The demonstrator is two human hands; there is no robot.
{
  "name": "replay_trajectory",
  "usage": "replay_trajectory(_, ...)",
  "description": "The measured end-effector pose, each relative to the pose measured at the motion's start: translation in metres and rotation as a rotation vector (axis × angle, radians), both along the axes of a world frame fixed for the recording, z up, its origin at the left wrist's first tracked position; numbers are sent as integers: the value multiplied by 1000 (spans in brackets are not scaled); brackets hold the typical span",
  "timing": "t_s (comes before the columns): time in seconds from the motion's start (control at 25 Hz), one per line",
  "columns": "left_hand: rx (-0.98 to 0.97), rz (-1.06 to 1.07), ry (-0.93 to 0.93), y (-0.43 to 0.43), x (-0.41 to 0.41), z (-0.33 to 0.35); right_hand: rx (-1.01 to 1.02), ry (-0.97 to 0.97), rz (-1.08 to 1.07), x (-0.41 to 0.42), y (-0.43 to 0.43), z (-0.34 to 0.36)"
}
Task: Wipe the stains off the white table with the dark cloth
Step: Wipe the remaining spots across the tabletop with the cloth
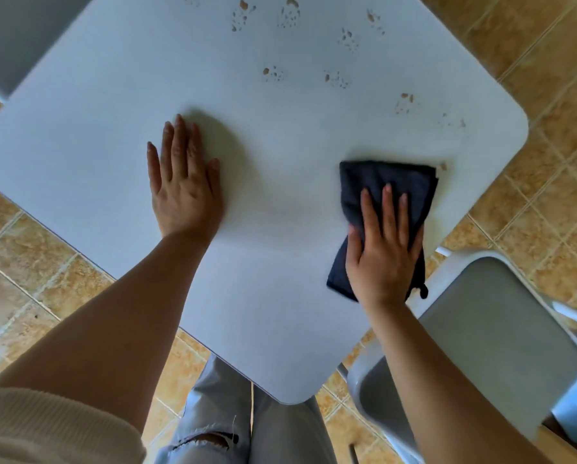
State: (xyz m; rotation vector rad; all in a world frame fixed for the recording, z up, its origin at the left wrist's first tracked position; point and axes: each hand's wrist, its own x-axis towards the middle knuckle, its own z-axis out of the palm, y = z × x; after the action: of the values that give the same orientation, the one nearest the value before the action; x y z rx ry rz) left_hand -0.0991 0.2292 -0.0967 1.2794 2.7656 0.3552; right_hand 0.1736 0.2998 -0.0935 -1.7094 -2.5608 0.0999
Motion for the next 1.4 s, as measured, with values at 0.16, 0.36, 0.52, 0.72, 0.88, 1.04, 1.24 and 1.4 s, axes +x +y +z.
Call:
replay_trajectory(0.16,67,-122,-7,39,36,6,11,107,-266,-66,40,-3)
replay_trajectory(0.36,26,-146,-61,68,70,-2,1,42,36,-37,5,0)
replay_trajectory(0.52,-61,-161,-22,70,68,-3,-38,1,-100,29,16,4)
replay_trajectory(0.72,-105,-162,-29,72,69,-3,-112,55,-441,15,125,6)
replay_trajectory(0.88,-114,-158,-31,71,69,-2,-95,67,-403,-44,162,2)
replay_trajectory(1.04,-112,-155,-31,71,69,-1,23,95,9,-73,105,-3)
replay_trajectory(1.24,-107,-152,-34,72,69,1,-26,17,91,-1,59,2)
replay_trajectory(1.4,-103,-153,-37,73,69,-1,-71,8,-158,2,114,5)
